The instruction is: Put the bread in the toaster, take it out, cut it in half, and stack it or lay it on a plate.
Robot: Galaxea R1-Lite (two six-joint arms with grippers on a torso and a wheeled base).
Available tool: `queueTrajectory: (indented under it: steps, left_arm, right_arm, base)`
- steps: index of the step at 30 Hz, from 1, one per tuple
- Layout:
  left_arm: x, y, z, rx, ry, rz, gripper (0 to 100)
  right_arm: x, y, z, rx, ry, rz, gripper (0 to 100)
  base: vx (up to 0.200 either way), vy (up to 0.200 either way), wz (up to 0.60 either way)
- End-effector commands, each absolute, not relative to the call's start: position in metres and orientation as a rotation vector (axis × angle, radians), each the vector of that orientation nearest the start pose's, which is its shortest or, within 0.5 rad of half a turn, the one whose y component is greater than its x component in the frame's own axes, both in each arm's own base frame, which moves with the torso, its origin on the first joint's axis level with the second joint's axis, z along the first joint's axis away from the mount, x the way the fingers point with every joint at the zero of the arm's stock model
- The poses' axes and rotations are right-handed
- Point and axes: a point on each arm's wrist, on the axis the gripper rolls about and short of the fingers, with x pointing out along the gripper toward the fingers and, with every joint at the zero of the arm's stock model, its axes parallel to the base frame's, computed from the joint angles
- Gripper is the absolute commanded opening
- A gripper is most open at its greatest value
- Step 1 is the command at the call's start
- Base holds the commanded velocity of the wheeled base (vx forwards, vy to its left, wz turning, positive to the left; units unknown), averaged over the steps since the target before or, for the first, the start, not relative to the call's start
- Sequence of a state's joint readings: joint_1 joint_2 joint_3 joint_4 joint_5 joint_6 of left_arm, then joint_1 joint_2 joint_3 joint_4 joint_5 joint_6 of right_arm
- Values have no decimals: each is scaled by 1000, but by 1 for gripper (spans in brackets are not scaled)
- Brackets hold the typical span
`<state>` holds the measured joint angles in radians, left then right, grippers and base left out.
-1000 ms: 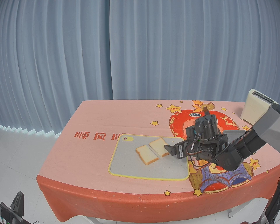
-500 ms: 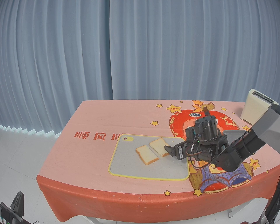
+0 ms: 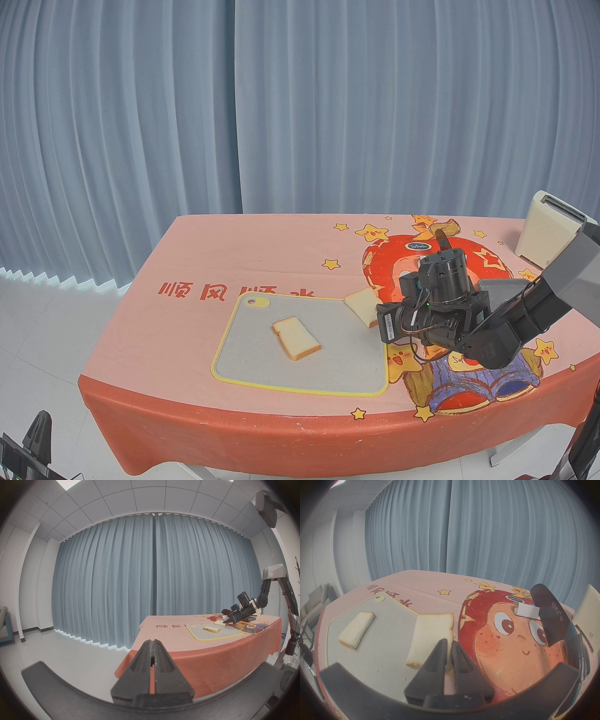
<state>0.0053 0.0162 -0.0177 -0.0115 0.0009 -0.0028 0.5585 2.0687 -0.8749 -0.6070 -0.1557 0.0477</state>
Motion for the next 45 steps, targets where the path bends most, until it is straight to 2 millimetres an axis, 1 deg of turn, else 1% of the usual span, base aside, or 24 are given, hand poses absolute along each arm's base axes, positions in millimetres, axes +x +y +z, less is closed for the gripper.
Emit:
queueTrajectory:
  steps: [1,9,12,13,19,22,36,45]
  left_arm:
    - [-23,0,77,-3,-12,8,0]
    - [-23,0,77,-5,-12,8,0]
    - [-23,0,77,-3,-12,8,0]
    - [-23,0,77,-3,-12,6,0]
    - [-23,0,77,-3,-12,8,0]
    - [-23,0,77,-5,-12,6,0]
    - [-23,0,77,-3,-12,8,0]
    - [-23,0,77,-3,-12,8,0]
  right_arm:
    - [309,189,73,-161,563,378,0]
    - [309,188,76,-155,553,377,0]
    - [305,188,86,-145,527,383,0]
    - [305,188,87,-144,526,383,0]
    - [293,185,106,-130,482,397,0]
    - [289,185,108,-132,480,404,0]
    - [285,183,110,-133,478,406,0]
    - [278,178,119,-122,459,405,0]
  base:
    - [0,0,0]
    - [0,0,0]
    - [0,0,0]
    - [0,0,0]
    - [0,0,0]
    - [0,0,0]
    - [0,0,0]
    - [0,0,0]
